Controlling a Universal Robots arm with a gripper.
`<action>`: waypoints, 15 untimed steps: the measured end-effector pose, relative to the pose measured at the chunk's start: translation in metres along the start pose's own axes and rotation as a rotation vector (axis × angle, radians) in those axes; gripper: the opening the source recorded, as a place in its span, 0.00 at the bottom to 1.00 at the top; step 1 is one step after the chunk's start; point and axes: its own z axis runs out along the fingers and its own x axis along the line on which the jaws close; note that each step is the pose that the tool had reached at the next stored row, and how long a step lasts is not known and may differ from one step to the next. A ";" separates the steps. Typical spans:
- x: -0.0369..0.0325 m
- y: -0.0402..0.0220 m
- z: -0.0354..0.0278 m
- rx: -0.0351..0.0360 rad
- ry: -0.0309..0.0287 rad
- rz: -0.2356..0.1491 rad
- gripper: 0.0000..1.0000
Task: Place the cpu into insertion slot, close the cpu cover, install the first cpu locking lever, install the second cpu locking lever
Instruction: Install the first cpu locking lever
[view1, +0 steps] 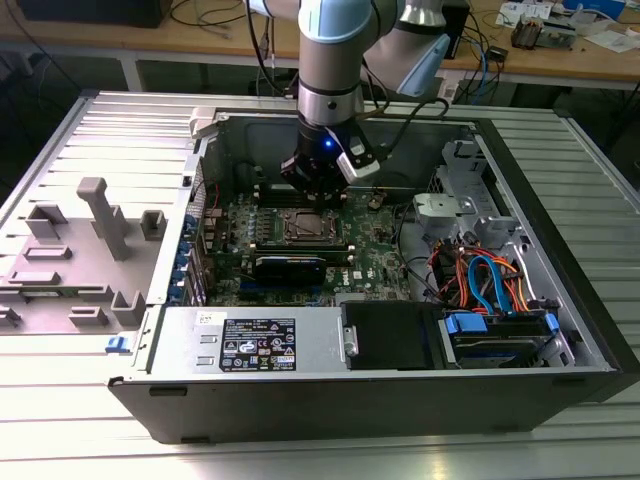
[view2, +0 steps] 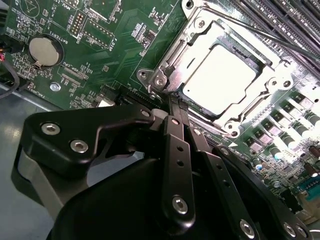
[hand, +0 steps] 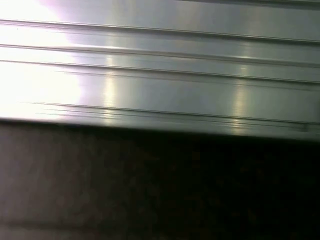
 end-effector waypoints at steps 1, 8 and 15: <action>0.0000 0.0000 0.0000 0.0002 0.0000 0.000 0.11; -0.0002 0.0001 -0.0007 -0.0304 -0.0012 0.000 0.11; -0.0001 -0.0007 -0.0019 -0.0222 -0.0005 0.000 0.11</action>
